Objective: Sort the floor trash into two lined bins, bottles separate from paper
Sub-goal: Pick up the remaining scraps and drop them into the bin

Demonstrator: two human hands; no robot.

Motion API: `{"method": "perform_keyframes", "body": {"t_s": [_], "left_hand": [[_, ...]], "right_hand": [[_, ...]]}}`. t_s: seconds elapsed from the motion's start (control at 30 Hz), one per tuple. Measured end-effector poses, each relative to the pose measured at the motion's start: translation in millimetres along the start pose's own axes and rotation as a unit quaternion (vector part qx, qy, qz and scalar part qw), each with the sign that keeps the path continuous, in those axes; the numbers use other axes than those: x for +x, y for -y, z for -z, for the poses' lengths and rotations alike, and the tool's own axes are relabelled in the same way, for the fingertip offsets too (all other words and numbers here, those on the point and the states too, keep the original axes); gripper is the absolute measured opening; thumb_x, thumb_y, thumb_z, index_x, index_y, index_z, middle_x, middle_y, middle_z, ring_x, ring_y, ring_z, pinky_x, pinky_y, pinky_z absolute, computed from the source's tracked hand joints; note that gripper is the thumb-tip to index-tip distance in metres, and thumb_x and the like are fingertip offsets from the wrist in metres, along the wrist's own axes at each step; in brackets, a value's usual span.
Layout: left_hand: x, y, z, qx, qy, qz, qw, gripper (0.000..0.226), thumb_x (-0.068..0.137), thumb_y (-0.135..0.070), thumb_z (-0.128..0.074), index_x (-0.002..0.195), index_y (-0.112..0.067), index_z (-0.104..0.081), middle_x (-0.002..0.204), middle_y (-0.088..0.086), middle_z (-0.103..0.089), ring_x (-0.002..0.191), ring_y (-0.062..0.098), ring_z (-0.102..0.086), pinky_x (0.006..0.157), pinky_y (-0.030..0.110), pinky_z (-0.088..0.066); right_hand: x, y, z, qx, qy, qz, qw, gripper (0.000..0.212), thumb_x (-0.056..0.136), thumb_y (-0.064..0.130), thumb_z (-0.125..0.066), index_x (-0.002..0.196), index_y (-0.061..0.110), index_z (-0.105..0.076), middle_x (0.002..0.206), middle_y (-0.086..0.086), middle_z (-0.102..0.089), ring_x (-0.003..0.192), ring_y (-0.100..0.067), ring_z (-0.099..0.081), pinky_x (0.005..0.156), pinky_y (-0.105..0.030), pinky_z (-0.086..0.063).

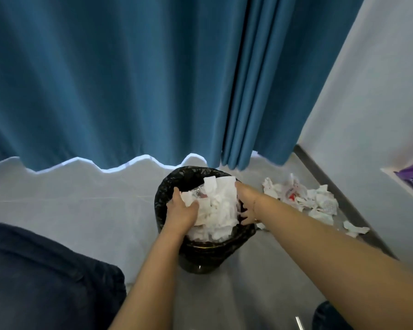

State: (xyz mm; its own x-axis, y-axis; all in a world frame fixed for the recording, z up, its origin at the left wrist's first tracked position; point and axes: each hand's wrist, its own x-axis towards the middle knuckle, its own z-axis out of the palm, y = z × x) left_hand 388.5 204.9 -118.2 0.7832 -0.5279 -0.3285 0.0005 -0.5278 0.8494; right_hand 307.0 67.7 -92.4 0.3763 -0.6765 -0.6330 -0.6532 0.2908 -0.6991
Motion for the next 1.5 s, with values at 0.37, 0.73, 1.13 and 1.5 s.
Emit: {"method": "perform_keyframes", "body": {"t_s": [0.37,0.73,1.13,1.5], "left_hand": [[-41,-26,-6,-0.023,-0.035,-0.152,0.987,0.025,0.092,-0.009,-0.049,0.108,-0.017,-0.066,0.105,-0.005,-0.065,0.082,-0.003,-0.056,0.067,0.001,-0.039],[-42,-47,-147,0.081,0.18,-0.242,0.95,0.024,0.089,-0.008,-0.051,0.104,-0.017,-0.068,0.1,-0.006,-0.066,0.088,0.005,-0.059,0.064,0.001,-0.039],[13,11,-288,0.254,0.32,-0.238,0.881,0.04,0.087,-0.01,-0.052,0.127,-0.016,-0.053,0.135,0.002,-0.049,0.123,0.016,-0.046,0.091,0.017,-0.031],[109,31,-349,0.359,0.159,-0.234,0.889,0.059,0.093,-0.029,-0.053,0.146,-0.024,-0.027,0.157,0.011,-0.013,0.144,0.03,-0.009,0.117,0.041,-0.014]], "right_hand": [[-32,-11,83,-0.186,0.002,0.086,0.979,0.027,0.093,0.024,-0.049,0.114,0.007,-0.053,0.106,-0.006,-0.057,0.091,-0.022,-0.056,0.079,-0.034,-0.049],[-10,-33,223,-0.335,0.03,0.005,0.942,0.032,0.096,0.031,-0.046,0.118,0.01,-0.056,0.093,-0.006,-0.066,0.078,-0.021,-0.062,0.069,-0.029,-0.049],[83,-157,292,-0.46,-0.051,-0.125,0.878,0.033,0.093,0.026,-0.049,0.113,0.0,-0.054,0.107,-0.015,-0.058,0.085,-0.028,-0.06,0.053,-0.025,-0.053],[189,-290,275,-0.287,-0.266,-0.198,0.899,0.08,0.093,0.047,-0.045,0.151,0.017,0.001,0.157,-0.015,0.005,0.143,-0.039,-0.003,0.115,-0.055,-0.016]]}}
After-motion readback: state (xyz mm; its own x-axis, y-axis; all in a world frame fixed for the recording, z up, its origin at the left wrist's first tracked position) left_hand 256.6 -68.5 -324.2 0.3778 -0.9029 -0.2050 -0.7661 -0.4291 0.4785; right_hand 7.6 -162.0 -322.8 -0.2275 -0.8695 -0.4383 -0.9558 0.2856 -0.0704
